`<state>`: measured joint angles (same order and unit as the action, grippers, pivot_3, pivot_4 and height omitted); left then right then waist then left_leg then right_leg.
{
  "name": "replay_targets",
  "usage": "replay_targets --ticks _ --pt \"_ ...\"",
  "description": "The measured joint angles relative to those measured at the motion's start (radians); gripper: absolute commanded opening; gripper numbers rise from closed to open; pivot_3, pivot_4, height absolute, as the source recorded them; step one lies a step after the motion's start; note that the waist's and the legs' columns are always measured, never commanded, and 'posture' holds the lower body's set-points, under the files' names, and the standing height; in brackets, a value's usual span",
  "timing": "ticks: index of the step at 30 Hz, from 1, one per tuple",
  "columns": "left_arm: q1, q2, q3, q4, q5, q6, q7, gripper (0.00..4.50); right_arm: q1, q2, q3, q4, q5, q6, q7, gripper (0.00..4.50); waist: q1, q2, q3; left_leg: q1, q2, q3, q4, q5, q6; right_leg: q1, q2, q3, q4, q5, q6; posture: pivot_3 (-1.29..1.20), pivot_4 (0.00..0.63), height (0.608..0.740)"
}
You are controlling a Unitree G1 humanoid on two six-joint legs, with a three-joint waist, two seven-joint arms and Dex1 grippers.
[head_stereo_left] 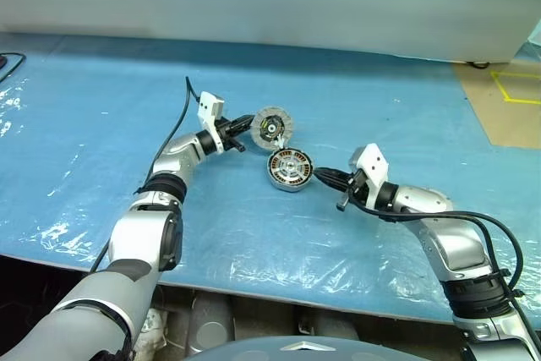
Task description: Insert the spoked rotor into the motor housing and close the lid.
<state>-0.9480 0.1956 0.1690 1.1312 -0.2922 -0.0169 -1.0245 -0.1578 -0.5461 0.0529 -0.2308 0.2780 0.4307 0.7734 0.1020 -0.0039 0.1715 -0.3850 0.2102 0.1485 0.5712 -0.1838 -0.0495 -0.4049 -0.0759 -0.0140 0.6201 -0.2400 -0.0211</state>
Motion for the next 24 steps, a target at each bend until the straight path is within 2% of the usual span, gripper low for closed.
replay_targets --ticks 16,24 --pt "-0.009 -0.057 0.063 -0.036 -0.088 0.136 -0.175 0.02 0.019 -0.004 -0.003 0.02 -0.005 -0.017 -0.016 0.0 0.0 0.0 0.0 0.0 -0.001 0.0 0.0 0.0 0.0 0.0 -0.001 0.0 0.0 0.0 0.0 0.0 0.15 0.74" --pt "-0.011 -0.095 -0.013 -0.079 -0.058 0.174 -0.252 0.02 0.019 -0.005 -0.006 0.028 -0.005 -0.032 -0.03 0.0 0.0 0.0 0.0 0.0 -0.001 0.0 0.0 0.0 0.0 0.0 -0.001 0.0 0.0 0.0 0.0 0.0 0.15 0.74"
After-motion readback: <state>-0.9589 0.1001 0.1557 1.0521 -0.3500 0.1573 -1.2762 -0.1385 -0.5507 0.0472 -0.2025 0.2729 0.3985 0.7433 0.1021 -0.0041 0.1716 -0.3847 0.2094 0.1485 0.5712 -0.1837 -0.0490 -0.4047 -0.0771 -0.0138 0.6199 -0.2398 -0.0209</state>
